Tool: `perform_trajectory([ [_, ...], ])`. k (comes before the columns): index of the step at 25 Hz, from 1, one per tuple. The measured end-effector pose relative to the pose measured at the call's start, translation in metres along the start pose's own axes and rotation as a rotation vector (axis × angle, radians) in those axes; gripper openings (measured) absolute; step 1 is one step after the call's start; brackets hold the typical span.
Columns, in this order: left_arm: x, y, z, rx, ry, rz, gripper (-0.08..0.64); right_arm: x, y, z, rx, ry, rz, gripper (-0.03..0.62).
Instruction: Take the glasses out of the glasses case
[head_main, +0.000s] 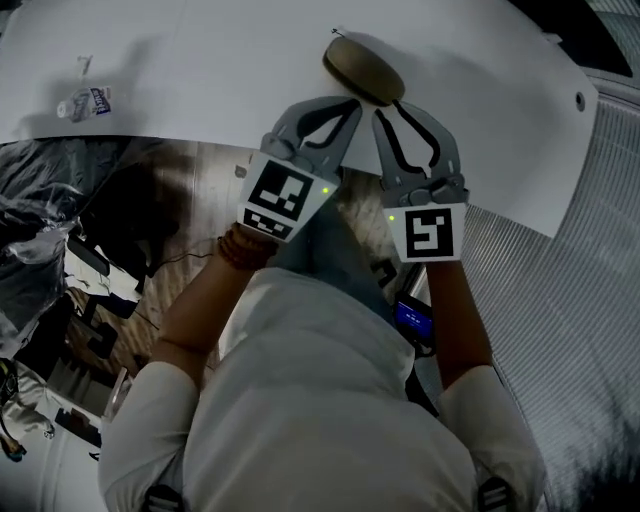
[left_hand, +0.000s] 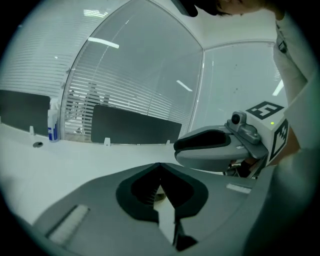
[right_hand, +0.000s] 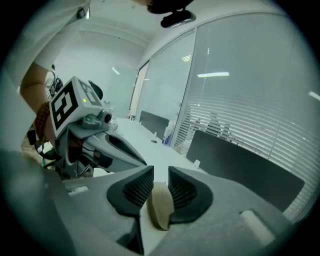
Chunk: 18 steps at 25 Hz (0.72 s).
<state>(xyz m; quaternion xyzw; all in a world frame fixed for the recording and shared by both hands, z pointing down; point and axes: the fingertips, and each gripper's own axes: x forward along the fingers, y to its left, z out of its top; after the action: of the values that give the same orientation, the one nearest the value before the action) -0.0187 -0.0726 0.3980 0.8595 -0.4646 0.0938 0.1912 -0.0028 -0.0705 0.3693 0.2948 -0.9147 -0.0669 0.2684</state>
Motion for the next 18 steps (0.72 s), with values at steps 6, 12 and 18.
perform_trajectory([
  [6, 0.029, 0.02, -0.043, 0.047, 0.096, 0.035, 0.003, 0.037, 0.002, -0.044, -0.136, 0.107, 0.037, 0.114],
  [12, 0.051, 0.032, -0.075, 0.055, 0.16, 0.047, 0.003, 0.07, 0.006, -0.088, -0.245, 0.208, 0.075, 0.172],
  [18, 0.061, 0.044, -0.098, 0.054, 0.204, 0.061, 0.003, 0.09, 0.008, -0.119, -0.391, 0.276, 0.062, 0.21],
])
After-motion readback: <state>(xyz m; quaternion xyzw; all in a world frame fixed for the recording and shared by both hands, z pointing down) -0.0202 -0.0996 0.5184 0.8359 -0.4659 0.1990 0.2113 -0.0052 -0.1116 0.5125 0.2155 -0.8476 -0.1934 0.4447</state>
